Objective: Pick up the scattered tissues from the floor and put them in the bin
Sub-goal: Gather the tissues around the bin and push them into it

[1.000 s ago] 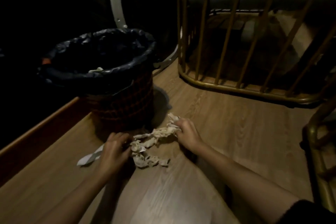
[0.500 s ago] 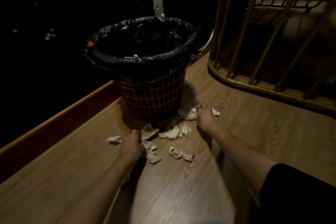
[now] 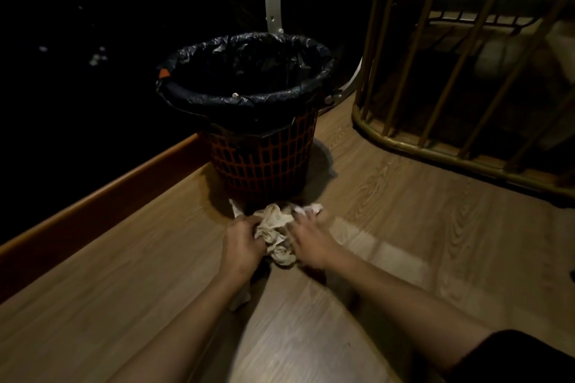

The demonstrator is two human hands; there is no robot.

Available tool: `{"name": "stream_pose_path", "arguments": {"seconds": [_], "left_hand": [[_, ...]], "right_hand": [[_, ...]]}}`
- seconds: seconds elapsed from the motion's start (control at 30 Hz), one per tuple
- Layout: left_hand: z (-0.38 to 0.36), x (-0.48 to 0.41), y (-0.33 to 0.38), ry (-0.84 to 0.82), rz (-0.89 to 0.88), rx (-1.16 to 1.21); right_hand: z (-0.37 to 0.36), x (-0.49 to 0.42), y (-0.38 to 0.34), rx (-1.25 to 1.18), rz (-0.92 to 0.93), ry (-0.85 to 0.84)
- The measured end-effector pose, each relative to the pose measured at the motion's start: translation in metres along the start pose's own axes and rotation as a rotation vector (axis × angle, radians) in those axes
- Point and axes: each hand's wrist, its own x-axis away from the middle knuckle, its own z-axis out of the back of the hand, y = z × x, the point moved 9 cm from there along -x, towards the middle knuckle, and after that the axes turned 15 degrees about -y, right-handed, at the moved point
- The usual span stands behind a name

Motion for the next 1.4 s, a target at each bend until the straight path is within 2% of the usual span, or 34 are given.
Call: {"name": "stream_pose_path", "arguments": {"seconds": [0.07,0.13,0.23,0.37,0.4,0.5,0.57,0.63,0.73,0.83,0.93,1.1,1.4], "left_hand": [[0.004,0.008,0.005,-0.011,-0.030,0.001],[0.005,0.015,0.003,-0.028,-0.048,-0.017],[-0.002,0.022,-0.010,-0.053,-0.020,-0.082],[-0.013,0.030,-0.017,-0.063,0.037,-0.074],[-0.016,0.031,-0.014,-0.068,0.034,-0.076],[-0.022,0.034,-0.007,-0.086,-0.006,-0.113],[-0.029,0.034,-0.010,-0.109,-0.021,-0.152],[-0.037,0.036,-0.015,-0.149,-0.020,-0.154],[-0.043,0.043,-0.014,-0.181,-0.036,-0.151],[-0.042,0.042,-0.007,-0.191,-0.064,-0.171],[-0.035,0.031,0.001,-0.191,-0.119,-0.166],[-0.030,-0.018,0.008,-0.199,-0.119,-0.135],[-0.052,-0.054,0.002,-0.258,-0.067,-0.103]], "right_hand": [[-0.018,0.016,-0.008,0.088,0.050,0.051],[-0.019,0.028,-0.007,0.032,0.104,0.154],[-0.007,0.029,0.003,-0.081,0.161,0.177],[0.020,0.020,0.052,-0.560,-0.082,0.141],[0.027,0.024,0.058,-0.598,-0.107,0.157],[0.030,0.045,0.041,-0.359,-0.051,0.139],[0.002,0.064,0.017,-0.190,0.003,0.088],[-0.024,0.086,-0.005,-0.125,0.040,0.112],[-0.032,0.096,-0.005,-0.183,0.073,0.184],[-0.019,0.081,0.009,-0.229,0.045,0.145],[0.005,0.062,0.023,-0.390,-0.013,0.101],[0.048,0.042,0.035,-0.555,-0.078,0.251],[0.040,0.045,0.055,-0.560,-0.112,0.235]]}}
